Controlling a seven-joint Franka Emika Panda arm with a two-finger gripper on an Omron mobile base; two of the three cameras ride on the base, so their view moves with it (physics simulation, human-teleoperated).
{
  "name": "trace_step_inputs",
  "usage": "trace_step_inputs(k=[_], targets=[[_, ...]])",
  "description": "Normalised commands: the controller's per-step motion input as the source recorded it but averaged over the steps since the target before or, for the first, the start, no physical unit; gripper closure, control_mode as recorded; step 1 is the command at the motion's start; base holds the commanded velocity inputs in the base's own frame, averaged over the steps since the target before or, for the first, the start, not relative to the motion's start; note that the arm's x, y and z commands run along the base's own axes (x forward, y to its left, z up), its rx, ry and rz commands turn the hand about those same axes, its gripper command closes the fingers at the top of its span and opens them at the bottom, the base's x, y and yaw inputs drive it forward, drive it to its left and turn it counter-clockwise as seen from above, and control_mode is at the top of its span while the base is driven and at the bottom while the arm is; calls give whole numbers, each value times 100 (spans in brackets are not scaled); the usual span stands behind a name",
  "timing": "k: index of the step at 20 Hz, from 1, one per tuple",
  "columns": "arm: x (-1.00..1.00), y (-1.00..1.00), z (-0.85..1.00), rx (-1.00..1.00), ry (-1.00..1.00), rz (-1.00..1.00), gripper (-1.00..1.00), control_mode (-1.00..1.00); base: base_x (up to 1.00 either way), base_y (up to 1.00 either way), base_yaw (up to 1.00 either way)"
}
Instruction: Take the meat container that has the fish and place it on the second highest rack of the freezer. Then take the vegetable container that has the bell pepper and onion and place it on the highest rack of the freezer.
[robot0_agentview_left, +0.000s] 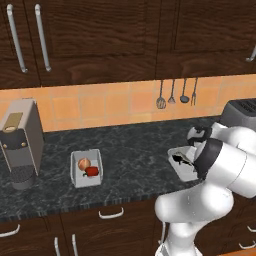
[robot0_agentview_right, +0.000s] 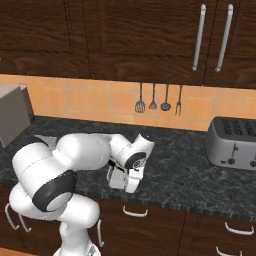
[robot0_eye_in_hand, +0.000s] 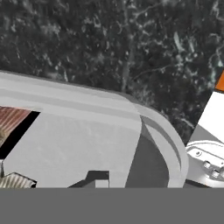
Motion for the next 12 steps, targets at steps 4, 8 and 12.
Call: trace_step_inputs(k=[4, 8, 12], targets=[[0, 1, -8, -7, 0, -11, 100, -100, 0, 0, 0], [-1, 0, 4, 0, -1, 0, 100, -100, 0, 0, 0], [-26, 0, 46, 3, -13, 0, 100, -100, 0, 0, 0]])
